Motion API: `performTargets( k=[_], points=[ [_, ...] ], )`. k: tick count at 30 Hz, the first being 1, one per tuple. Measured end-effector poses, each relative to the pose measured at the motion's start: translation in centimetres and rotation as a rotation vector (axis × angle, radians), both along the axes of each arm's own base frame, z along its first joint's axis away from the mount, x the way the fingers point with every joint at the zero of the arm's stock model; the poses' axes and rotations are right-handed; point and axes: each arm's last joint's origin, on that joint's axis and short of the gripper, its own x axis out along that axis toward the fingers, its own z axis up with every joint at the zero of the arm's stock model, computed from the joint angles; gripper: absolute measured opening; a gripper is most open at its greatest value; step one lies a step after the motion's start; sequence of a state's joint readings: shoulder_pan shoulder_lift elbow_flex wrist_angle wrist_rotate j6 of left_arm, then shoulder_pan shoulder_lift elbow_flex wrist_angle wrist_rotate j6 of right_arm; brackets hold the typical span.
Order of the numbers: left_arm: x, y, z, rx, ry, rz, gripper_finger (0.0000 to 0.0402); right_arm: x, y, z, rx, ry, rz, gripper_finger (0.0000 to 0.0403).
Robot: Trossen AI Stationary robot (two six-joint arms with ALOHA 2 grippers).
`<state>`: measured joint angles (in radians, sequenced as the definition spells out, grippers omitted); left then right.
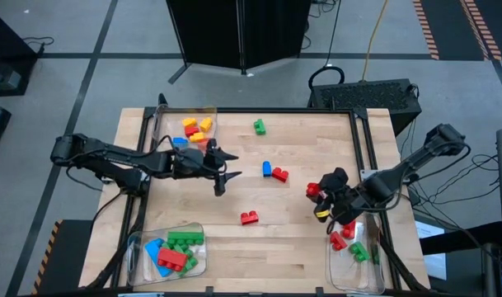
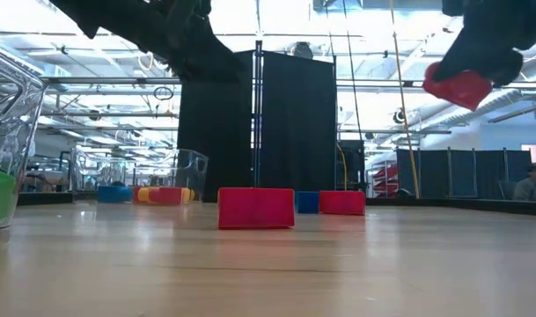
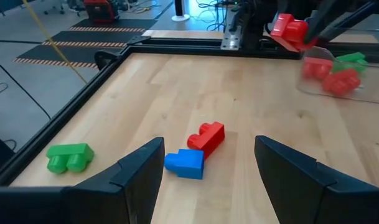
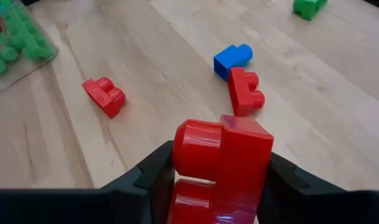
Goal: Sort blocks by size
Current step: Put the middle right red game piece into the bottom right transparent bin
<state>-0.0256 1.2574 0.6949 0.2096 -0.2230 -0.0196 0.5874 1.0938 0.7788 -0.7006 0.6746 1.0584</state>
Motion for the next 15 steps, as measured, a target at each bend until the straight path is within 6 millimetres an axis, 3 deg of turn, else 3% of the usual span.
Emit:
performTargets(
  k=[15],
  points=[
    [0.1,-2.0,0.5,0.002,-0.054,-0.059,0.0251,-1.8,0.8,0.0,0.183,0.127,0.102,0.0159]
  ],
)
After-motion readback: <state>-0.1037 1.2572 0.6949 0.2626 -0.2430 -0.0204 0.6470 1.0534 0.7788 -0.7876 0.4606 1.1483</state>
